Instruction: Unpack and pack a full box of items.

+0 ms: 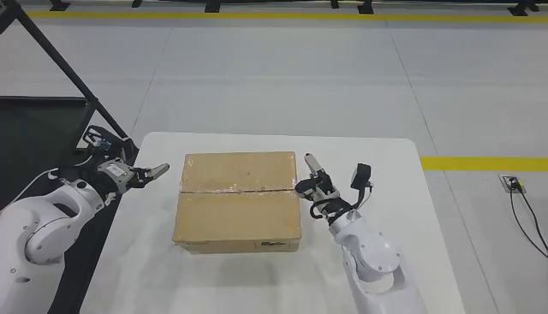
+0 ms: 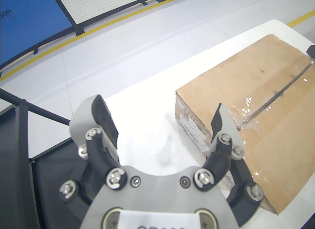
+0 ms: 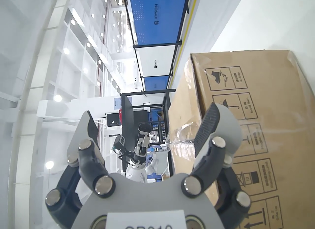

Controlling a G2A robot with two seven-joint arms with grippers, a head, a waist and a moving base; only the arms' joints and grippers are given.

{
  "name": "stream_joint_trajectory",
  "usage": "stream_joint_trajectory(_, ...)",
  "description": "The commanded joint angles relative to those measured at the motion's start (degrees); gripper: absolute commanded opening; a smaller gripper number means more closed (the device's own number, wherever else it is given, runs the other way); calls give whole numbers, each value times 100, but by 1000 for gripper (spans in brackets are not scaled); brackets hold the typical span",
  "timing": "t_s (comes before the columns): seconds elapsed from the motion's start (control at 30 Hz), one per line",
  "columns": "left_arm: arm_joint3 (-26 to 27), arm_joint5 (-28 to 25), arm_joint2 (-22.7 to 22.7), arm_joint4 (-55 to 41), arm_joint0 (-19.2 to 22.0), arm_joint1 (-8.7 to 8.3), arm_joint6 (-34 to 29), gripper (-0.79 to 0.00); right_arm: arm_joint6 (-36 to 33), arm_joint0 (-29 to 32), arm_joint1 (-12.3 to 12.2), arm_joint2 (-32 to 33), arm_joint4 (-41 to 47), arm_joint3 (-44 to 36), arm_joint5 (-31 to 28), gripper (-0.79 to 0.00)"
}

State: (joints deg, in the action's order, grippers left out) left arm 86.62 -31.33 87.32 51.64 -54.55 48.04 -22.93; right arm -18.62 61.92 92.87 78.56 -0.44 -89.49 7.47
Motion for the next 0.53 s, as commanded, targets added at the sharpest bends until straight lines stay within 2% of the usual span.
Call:
stream_joint_trajectory(0.0,14,19,7,-12,-17,0,0,0,32,19,-10,29,50,-48,-101,0)
stream_joint_trajectory(0.1,64,46,-28,-15,-6,5,-19,0,134,292,-40,165,169,-367,-597,0)
stream_joint_trajectory(0.27,158,224,-46,2,100,19,59,0,706,863,-79,548,405,-1030,-1292,0)
stream_joint_trajectory(0.37,142,370,13,-140,84,32,240,0,706,863,-79,548,405,-1030,-1292,0)
stream_joint_trajectory(0.5,159,316,16,-203,63,35,295,-1,704,862,-79,548,406,-1030,-1291,0)
